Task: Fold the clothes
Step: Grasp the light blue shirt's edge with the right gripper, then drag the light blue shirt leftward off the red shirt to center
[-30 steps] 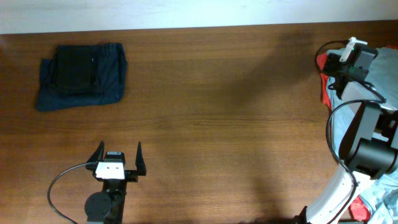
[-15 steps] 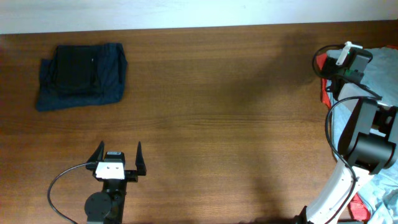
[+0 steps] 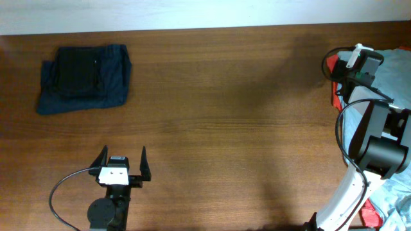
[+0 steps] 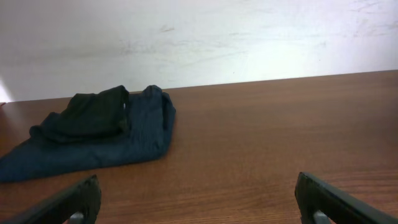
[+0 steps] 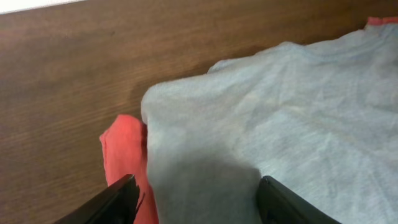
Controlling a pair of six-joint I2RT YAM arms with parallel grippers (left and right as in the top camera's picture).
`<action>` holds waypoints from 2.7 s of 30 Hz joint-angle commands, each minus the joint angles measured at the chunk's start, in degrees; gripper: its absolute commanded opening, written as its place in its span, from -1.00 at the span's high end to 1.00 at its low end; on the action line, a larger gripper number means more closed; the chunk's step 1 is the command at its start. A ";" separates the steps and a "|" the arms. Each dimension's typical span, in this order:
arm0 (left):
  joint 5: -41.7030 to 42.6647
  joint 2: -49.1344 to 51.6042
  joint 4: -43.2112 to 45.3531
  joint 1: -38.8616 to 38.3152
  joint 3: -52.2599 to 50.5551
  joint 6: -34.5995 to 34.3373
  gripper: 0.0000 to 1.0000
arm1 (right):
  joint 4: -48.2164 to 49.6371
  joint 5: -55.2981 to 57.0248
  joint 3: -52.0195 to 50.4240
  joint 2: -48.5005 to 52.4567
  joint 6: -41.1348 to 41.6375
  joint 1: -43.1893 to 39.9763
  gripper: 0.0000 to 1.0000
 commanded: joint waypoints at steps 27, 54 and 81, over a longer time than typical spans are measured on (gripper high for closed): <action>-0.15 -0.39 -0.07 -0.24 -0.26 0.90 -0.99 | 0.48 -0.26 1.90 -6.67 -3.69 0.37 0.92; -0.15 -0.39 -0.07 -0.24 -0.26 0.90 -0.98 | -23.71 7.43 1.95 -41.81 -8.83 9.31 0.92; -0.15 -0.39 -0.07 -0.24 -0.26 0.90 -0.99 | -14.12 -5.25 1.92 -23.76 0.44 53.75 0.92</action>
